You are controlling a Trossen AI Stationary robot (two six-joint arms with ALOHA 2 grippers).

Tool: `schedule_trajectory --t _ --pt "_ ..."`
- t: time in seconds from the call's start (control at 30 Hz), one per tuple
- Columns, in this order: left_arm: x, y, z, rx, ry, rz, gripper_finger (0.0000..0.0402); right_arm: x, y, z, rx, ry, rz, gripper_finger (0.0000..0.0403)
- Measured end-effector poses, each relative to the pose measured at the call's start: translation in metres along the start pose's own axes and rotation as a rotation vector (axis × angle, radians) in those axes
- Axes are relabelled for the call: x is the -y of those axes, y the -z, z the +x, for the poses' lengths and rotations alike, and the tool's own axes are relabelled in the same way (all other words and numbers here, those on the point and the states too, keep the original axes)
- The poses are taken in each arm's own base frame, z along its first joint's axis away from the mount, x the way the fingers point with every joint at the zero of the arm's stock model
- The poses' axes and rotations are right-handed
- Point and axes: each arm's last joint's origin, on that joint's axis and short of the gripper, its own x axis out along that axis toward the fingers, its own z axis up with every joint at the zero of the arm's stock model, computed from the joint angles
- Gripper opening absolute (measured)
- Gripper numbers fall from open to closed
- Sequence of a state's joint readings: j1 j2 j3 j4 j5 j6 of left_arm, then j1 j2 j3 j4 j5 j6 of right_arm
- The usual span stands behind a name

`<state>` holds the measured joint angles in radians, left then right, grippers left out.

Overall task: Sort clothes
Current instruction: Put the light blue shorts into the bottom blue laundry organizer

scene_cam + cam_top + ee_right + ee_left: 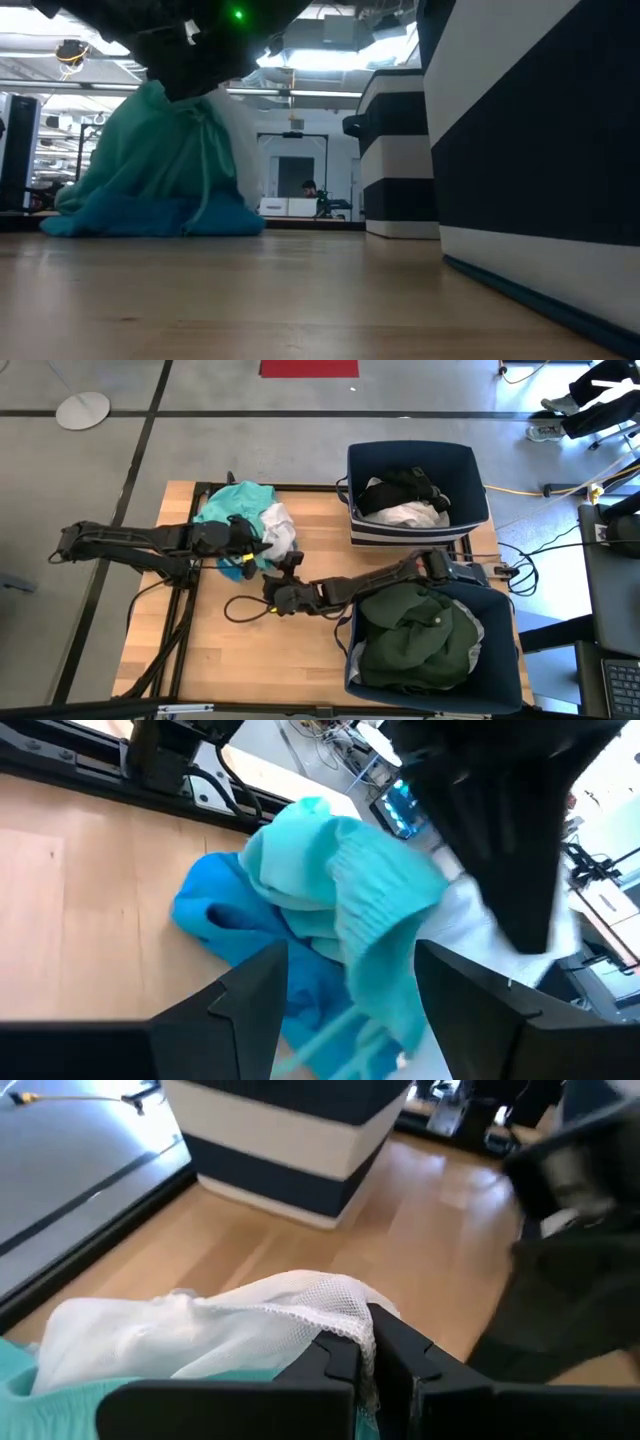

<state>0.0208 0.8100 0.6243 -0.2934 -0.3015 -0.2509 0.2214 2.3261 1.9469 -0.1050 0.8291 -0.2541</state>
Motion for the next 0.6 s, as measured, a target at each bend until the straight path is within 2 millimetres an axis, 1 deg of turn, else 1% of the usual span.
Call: schedule_trajectory --t 0.1,0.2,0.27,0.47,0.6 --pt "0.001 0.0 -0.001 0.003 0.025 -0.007 0.0005 0.007 0.005 0.01 -0.025 0.045 0.012 0.022" --pt "0.004 0.001 -0.002 -0.009 0.058 -0.018 0.0005 0.021 0.009 0.024 -0.04 0.087 0.034 0.0221" --pt "0.006 0.001 -0.003 -0.011 0.071 -0.018 0.0005 0.029 0.009 0.032 -0.03 0.082 0.057 0.0221" --pt "0.007 0.004 -0.003 -0.034 0.085 0.004 0.0005 0.039 0.009 0.045 0.042 -0.075 0.073 0.0221" --pt "0.008 0.004 -0.003 -0.039 0.097 0.021 0.0005 0.043 0.011 0.05 0.05 -0.113 0.068 0.0215"
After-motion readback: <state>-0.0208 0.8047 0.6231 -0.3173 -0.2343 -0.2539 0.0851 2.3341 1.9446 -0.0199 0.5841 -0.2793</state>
